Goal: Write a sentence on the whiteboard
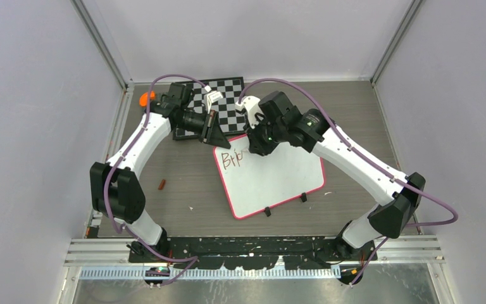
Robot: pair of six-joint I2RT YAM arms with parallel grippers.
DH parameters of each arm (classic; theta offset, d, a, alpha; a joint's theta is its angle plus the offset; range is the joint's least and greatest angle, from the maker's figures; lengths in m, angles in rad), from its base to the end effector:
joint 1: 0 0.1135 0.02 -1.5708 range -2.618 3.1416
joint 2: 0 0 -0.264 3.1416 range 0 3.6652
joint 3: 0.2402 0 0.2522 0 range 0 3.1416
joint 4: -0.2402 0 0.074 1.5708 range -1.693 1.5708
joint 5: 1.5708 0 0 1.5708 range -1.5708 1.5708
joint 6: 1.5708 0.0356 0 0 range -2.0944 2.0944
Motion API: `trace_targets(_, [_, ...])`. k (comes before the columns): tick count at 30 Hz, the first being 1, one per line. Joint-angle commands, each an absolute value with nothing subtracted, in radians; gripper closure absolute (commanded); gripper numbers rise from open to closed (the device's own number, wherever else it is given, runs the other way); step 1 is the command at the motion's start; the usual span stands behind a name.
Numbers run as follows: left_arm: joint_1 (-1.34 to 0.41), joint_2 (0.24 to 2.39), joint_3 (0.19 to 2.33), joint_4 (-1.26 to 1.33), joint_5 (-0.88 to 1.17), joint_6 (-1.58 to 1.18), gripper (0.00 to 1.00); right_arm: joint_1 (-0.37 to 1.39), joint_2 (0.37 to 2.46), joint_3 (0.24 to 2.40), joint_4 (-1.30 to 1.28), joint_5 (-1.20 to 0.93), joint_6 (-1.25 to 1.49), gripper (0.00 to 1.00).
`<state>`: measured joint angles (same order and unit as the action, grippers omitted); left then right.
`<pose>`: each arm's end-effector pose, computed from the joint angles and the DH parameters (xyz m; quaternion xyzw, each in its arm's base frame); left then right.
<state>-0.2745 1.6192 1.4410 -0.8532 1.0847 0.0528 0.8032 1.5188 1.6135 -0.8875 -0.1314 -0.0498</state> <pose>0.3101 -0.1200 0.3151 0.2702 0.7921 -0.5197 0.1718 0.2197 0.2344 0.3822 -0.4046 0.8303 0.1957 0.3296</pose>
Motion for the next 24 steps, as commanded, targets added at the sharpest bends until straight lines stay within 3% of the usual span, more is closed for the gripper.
trace_targets(1, [-0.273, 1.585, 1.451, -0.862, 1.071, 0.034, 1.00, 0.801, 1.519, 1.630, -0.868, -0.121, -0.054, 1.00])
trace_targets(18, [-0.273, 1.591, 1.445, -0.858, 1.070, 0.033, 1.00, 0.818, 1.505, 1.508, -0.880, -0.160, -0.040, 1.00])
trace_targets(24, [-0.273, 1.591, 1.445, -0.859, 1.068, 0.032, 1.00, 0.841, 1.537, 1.555, -0.872, -0.171, -0.037, 1.00])
